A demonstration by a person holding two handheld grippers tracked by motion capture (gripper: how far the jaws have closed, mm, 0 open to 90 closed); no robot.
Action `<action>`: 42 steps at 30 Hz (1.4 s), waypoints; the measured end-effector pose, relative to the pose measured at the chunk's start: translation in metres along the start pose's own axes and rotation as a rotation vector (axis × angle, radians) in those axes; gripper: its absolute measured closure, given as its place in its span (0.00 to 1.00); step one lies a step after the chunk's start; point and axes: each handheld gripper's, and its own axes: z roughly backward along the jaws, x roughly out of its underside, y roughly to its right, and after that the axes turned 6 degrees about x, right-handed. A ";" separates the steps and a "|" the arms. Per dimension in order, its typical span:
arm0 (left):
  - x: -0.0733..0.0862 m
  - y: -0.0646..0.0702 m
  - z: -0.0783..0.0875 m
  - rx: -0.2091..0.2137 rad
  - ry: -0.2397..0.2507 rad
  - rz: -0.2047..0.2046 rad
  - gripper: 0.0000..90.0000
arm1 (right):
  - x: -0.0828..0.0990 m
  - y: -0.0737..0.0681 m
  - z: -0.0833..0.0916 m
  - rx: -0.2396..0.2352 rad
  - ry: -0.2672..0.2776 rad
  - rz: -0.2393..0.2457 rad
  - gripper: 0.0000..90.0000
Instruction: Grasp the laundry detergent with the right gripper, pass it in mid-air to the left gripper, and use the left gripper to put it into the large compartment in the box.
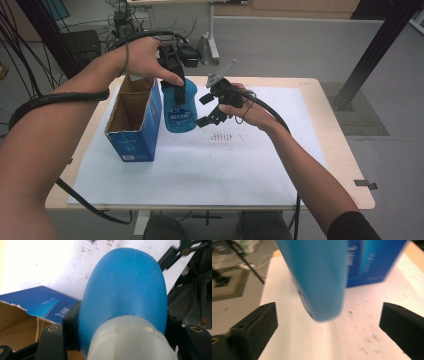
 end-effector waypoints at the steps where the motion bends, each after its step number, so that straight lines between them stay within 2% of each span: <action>1: 0.001 -0.001 0.002 0.001 0.000 0.013 0.40 | 0.003 0.000 0.004 0.023 -0.003 -0.008 0.00; 4: 0.002 -0.001 0.007 -0.011 0.005 0.054 0.40 | 0.013 0.002 0.018 0.058 -0.003 -0.034 0.00; 8: 0.005 0.000 0.014 -0.033 -0.009 0.101 0.40 | 0.029 0.003 0.037 0.118 -0.036 -0.057 0.00; 11: 0.008 0.003 0.021 -0.048 -0.002 0.122 0.40 | 0.039 0.000 0.051 0.187 -0.115 -0.034 0.00; 14: 0.013 0.003 0.031 -0.054 0.012 0.164 0.40 | 0.050 -0.002 0.066 0.240 -0.164 -0.071 0.00; 15: 0.015 0.003 0.034 -0.054 0.018 0.179 0.40 | 0.055 -0.002 0.073 0.271 -0.179 -0.103 0.00; 17: 0.020 0.001 0.042 -0.057 0.026 0.227 0.40 | 0.066 -0.001 0.084 0.280 -0.198 -0.146 0.00; 20: 0.028 -0.003 0.054 -0.059 0.050 0.305 0.40 | 0.081 -0.001 0.097 0.300 -0.230 -0.184 0.00; 24: 0.038 -0.007 0.069 -0.053 0.077 0.445 0.40 | 0.099 -0.001 0.115 0.326 -0.271 -0.223 0.00; 26: 0.042 -0.009 0.076 -0.053 0.094 0.501 0.40 | 0.106 -0.001 0.125 0.331 -0.294 -0.243 0.00; 30: 0.054 -0.017 0.093 -0.054 0.124 0.608 0.40 | 0.113 -0.002 0.139 0.347 -0.321 -0.244 0.00; 31: 0.057 -0.019 0.099 -0.059 0.126 0.647 0.40 | 0.113 -0.003 0.142 0.348 -0.323 -0.242 0.00; 34: 0.064 -0.024 0.111 -0.081 0.133 0.710 0.40 | 0.114 -0.004 0.150 0.356 -0.328 -0.240 0.00; 37: 0.074 -0.030 0.126 -0.094 0.165 0.802 0.40 | 0.114 -0.005 0.157 0.365 -0.335 -0.241 0.00; 42: 0.093 -0.039 0.144 -0.061 0.237 0.947 0.40 | 0.111 -0.005 0.164 0.381 -0.341 -0.226 0.00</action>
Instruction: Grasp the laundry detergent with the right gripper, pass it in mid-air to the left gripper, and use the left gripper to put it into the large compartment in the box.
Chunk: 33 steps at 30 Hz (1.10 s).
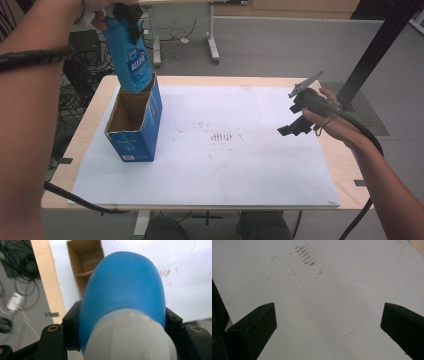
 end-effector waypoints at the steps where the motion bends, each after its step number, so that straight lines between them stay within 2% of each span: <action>1: 0.000 -0.003 0.003 0.006 0.006 0.024 0.40 | -0.001 0.000 0.002 0.007 0.000 0.004 0.00; 5: -0.001 -0.016 0.010 0.009 0.018 0.108 0.40 | -0.004 0.000 0.007 0.021 0.006 0.011 0.00; 6: 0.000 -0.022 0.011 0.007 0.022 0.139 0.40 | -0.005 0.001 0.008 0.023 0.008 0.013 0.00; 10: 0.002 -0.035 0.014 -0.015 0.026 0.221 0.40 | -0.007 0.000 0.010 0.023 0.012 0.014 0.00; 15: 0.007 -0.047 0.015 -0.040 0.048 0.287 0.40 | -0.008 -0.001 0.008 0.021 0.010 0.020 0.00; 23: 0.012 -0.058 0.006 -0.044 0.041 0.324 0.40 | -0.010 -0.001 0.007 0.025 0.022 0.022 0.00; 33: 0.013 -0.058 -0.008 -0.028 0.037 0.329 0.40 | -0.009 -0.004 0.006 0.027 0.019 0.029 0.00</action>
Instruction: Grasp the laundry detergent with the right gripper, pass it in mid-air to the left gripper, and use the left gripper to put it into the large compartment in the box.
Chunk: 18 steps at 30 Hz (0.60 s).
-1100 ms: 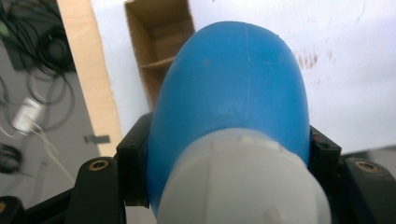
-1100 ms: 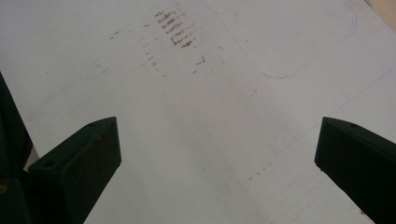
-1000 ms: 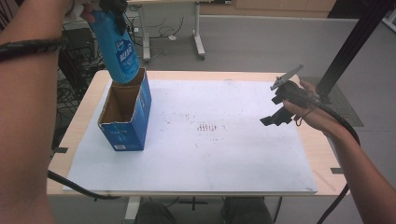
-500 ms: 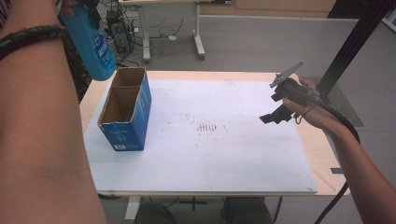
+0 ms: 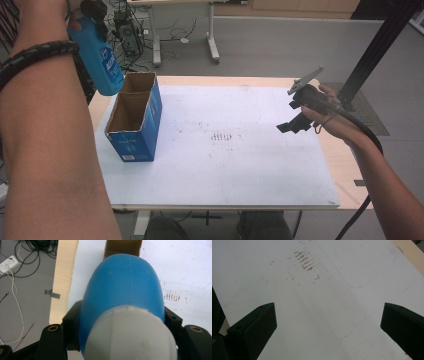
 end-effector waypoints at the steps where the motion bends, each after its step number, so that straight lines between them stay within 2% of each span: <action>1: 0.000 0.000 -0.001 0.002 -0.001 0.002 0.40 | 0.000 0.000 0.000 0.000 0.000 0.000 0.00; 8: 0.002 -0.001 -0.009 0.003 0.003 0.011 0.40 | 0.002 0.000 0.003 0.008 0.001 -0.001 0.00; 18: 0.004 -0.007 -0.031 0.011 -0.012 0.023 0.40 | 0.006 -0.002 0.001 0.012 -0.004 0.002 0.00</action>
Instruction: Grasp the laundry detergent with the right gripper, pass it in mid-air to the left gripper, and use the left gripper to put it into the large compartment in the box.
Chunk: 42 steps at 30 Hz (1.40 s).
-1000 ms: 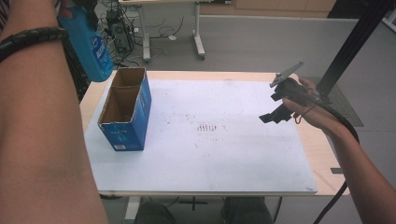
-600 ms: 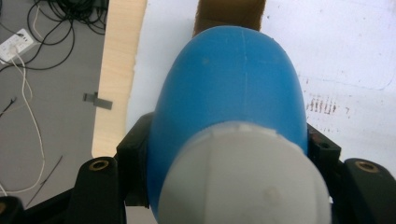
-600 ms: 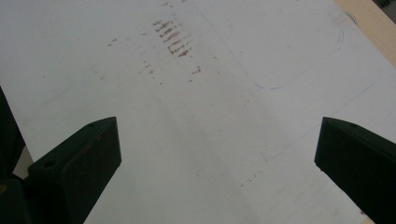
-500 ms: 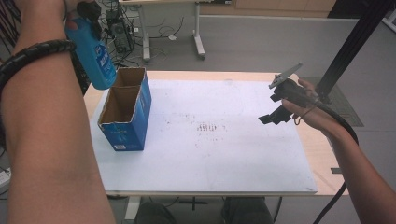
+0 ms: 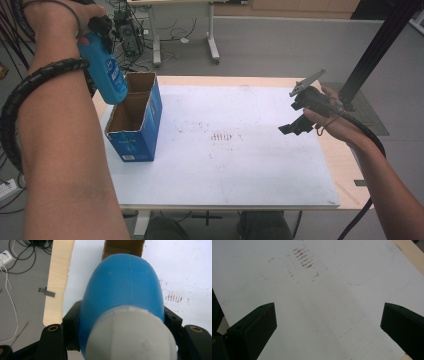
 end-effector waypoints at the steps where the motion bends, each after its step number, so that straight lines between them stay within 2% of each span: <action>1: 0.000 -0.001 -0.002 0.000 0.001 0.001 0.41 | 0.000 0.000 -0.001 0.001 -0.002 0.000 0.00; 15: 0.002 -0.008 -0.041 -0.011 -0.002 0.010 0.41 | 0.003 -0.002 -0.008 -0.009 -0.017 0.003 0.00; 21: 0.003 -0.010 -0.059 0.009 -0.015 0.014 0.40 | 0.003 -0.003 -0.011 -0.009 -0.021 0.010 0.00; 42: 0.009 -0.011 -0.116 0.027 -0.044 -0.007 0.41 | -0.005 -0.008 -0.020 -0.010 -0.036 0.032 0.00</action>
